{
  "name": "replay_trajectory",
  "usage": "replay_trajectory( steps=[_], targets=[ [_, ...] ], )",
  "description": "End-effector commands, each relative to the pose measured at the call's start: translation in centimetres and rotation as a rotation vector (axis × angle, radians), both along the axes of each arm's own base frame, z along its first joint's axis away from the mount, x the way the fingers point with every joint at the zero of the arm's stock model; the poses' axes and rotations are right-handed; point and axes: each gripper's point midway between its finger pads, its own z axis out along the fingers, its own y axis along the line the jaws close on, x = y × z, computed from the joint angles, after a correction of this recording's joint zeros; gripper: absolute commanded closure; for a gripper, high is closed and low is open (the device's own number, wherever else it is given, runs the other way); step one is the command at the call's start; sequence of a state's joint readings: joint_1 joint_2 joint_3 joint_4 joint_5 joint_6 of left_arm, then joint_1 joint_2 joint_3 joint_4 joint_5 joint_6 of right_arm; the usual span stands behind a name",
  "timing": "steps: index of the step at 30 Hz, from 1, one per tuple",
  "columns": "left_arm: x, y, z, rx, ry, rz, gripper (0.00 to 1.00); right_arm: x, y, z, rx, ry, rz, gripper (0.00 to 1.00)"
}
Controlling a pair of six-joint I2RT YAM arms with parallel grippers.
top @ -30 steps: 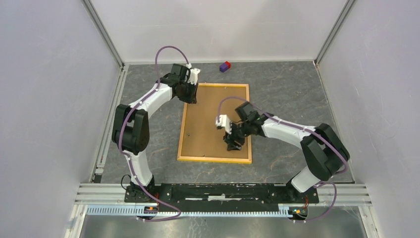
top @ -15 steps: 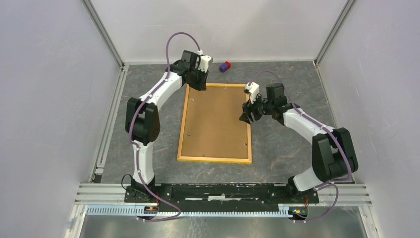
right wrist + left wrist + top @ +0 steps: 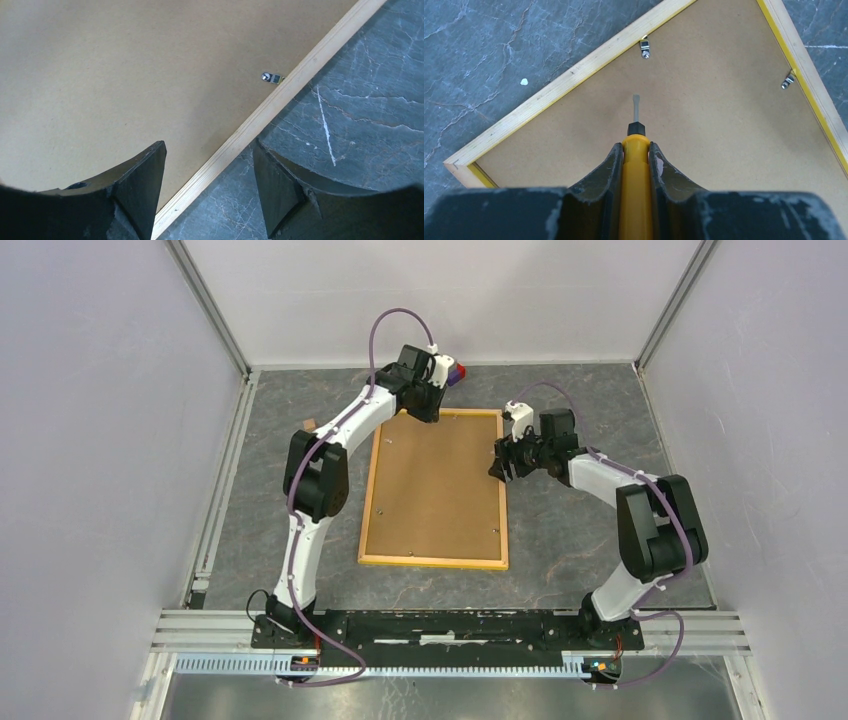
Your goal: Take the photo out of the frame
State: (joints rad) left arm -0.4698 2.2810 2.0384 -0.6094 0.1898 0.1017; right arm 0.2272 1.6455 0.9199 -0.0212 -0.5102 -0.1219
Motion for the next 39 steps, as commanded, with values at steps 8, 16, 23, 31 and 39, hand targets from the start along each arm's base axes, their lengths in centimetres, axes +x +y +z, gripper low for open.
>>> replay_trajectory(
  steps=[8,16,23,31,39],
  targets=[
    [0.8,0.5,4.1,-0.044,-0.075,0.052,0.98,1.6,-1.0,-3.5,-0.043,0.071,-0.152,0.30],
    [-1.8,2.5,6.6,-0.071,-0.069,0.059,0.98,-1.1,-1.4,-7.1,-0.161,0.134,-0.145,0.56],
    [-4.3,5.7,8.0,-0.097,-0.040,0.082,0.98,-1.1,-4.2,-8.7,-0.307,0.204,-0.064,0.84],
    [-6.9,8.9,8.3,-0.128,-0.008,0.098,0.98,2.7,-6.9,-8.1,-0.424,0.140,0.180,0.96],
    [-8.8,9.9,6.4,-0.143,0.046,0.094,0.98,8.0,-7.3,-6.6,-0.499,0.052,0.223,0.91]
  ],
)
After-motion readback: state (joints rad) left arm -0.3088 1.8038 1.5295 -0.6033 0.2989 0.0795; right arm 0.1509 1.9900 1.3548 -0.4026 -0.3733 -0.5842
